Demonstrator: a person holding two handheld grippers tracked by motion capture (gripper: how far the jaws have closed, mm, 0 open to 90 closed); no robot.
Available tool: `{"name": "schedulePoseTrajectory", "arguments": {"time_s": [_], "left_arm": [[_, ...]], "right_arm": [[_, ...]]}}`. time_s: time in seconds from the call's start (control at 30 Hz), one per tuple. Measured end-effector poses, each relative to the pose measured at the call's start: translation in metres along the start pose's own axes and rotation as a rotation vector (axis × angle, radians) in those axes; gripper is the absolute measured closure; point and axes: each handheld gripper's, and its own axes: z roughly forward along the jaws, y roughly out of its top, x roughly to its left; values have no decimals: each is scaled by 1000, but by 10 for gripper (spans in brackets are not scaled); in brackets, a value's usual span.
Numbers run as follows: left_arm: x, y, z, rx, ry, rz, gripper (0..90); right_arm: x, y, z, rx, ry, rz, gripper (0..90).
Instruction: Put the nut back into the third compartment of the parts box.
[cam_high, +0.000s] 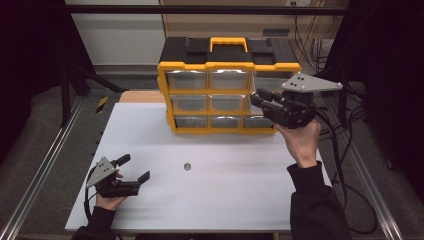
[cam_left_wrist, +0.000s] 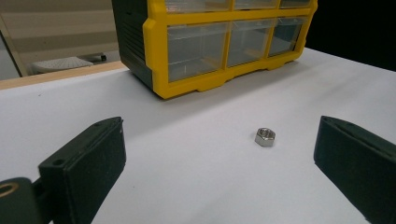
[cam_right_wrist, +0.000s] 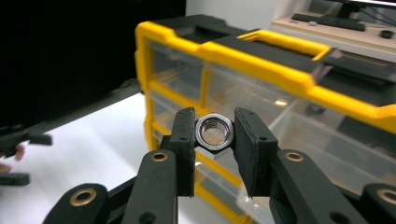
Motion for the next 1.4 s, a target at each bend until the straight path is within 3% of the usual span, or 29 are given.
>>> {"name": "schedulePoseTrajectory", "arguments": {"time_s": [0.47, 0.8, 1.27, 1.4], "left_arm": [[0, 0, 0, -2, -3, -2, 21], [0, 0, 0, -4, -2, -4, 21], [0, 0, 1, 0, -3, -1, 21], [0, 0, 0, -1, -4, 0, 20]], "right_arm": [[-35, 13, 7, 32, -120, 36, 702], [-49, 9, 23, 86, -187, 50, 702], [-57, -1, 38, 201, -223, 85, 699], [-56, -1, 38, 212, -218, 96, 696]]}}
